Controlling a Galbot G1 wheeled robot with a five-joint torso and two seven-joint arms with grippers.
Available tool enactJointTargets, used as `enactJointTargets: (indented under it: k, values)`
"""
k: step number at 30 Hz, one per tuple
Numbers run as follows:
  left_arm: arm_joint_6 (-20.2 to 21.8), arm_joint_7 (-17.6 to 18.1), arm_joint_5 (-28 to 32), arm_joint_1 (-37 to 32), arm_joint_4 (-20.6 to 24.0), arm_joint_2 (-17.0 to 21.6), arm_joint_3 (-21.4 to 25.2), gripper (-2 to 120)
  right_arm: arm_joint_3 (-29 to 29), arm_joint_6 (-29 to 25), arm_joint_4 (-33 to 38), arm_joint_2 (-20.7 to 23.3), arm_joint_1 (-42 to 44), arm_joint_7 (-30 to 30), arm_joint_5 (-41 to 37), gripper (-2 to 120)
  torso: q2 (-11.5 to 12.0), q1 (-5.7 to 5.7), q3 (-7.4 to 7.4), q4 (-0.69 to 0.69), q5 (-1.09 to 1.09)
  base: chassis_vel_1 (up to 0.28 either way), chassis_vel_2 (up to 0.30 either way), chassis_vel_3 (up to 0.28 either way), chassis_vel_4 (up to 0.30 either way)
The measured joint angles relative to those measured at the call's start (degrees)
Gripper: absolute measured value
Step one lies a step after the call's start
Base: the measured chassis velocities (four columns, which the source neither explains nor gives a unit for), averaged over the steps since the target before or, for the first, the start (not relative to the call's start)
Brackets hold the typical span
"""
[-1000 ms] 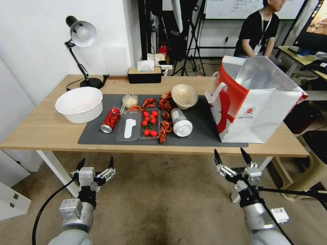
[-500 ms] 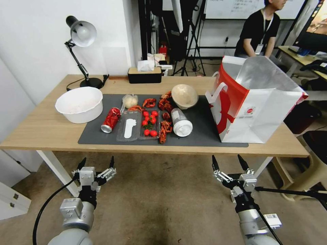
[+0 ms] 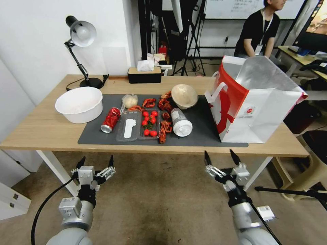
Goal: Pick up the trash from the table and place it into the takeout bag.
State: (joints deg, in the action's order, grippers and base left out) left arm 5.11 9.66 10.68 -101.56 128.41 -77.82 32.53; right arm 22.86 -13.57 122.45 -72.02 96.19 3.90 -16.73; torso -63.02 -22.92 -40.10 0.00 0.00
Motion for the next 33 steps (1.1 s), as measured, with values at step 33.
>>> enactJointTargets:
  k: [33]
  values:
    - [-0.5,-0.1,-4.0,-4.1,2.0,-3.2,0.2,100,-19.4,33.8,-10.1,1.1,-37.6,21.2,-8.4,100,0.0,0.0,-0.01,0.0,0.0,0.0,0.0,0.0,0.0]
